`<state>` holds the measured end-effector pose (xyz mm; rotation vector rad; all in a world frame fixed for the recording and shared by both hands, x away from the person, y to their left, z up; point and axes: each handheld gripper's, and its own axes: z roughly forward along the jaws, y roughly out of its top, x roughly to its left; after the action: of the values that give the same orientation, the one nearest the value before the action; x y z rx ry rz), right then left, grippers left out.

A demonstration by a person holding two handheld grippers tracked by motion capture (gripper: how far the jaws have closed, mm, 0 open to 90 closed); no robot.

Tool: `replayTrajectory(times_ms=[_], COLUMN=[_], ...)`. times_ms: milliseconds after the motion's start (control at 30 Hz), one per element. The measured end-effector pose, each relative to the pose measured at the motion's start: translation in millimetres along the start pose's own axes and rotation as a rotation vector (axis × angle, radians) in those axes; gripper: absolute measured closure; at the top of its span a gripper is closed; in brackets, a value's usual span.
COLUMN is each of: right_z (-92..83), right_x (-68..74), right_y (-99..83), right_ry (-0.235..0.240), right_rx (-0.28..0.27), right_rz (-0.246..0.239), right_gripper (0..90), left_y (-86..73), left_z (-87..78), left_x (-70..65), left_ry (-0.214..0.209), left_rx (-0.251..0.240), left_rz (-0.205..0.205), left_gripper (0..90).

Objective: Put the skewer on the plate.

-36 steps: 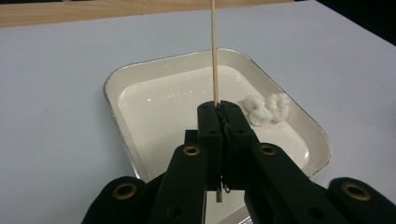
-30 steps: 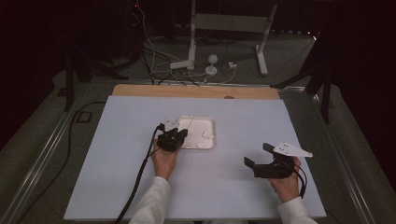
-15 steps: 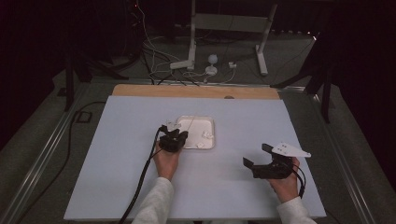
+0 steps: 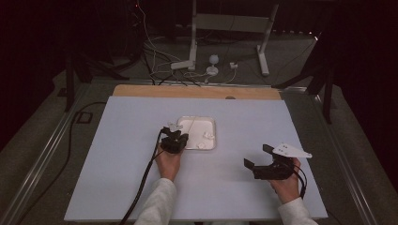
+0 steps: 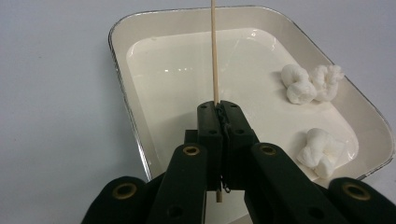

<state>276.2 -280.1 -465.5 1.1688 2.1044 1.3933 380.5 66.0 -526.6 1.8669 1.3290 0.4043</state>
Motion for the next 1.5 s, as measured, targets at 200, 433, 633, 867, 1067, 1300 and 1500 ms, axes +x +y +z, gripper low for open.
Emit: replayTrajectory(times_ms=[200,433,633,867,1067,1300,1500], right_z=[0.4,1.0,0.5,0.5,-0.1,-1.0,-2.3], right_x=[0.4,1.1,1.2,2.5,3.4,3.8,3.6], right_y=[-0.1,-0.2,-0.1,0.0,0.2,-0.4,-0.8], right_ry=[0.001,0.003,0.004,0.006,0.008,0.008,0.006], right_rx=[0.001,0.002,0.001,-0.002,-0.008,-0.014,-0.020], right_rz=[-0.001,-0.003,-0.002,-0.002,-0.005,-0.008,-0.006], right_gripper=[0.0,0.0,0.0,0.0,0.0,0.0,0.0], left_y=[-0.5,0.3,4.6,12.3,18.7,22.6,20.6], left_z=[1.6,-0.4,-8.8,-27.9,-52.8,-86.9,-113.0], left_x=[0.4,-0.6,1.3,6.6,10.7,17.5,21.5], left_ry=[0.008,0.003,-0.056,-0.126,-0.162,-0.192,-0.214], left_rx=[0.009,-0.016,-0.061,-0.108,-0.167,-0.230,-0.264], left_rz=[-0.008,-0.006,-0.018,-0.042,-0.025,-0.004,0.041], left_gripper=[89.0,62.3,47.4,34.2,21.2,13.9,3.4])
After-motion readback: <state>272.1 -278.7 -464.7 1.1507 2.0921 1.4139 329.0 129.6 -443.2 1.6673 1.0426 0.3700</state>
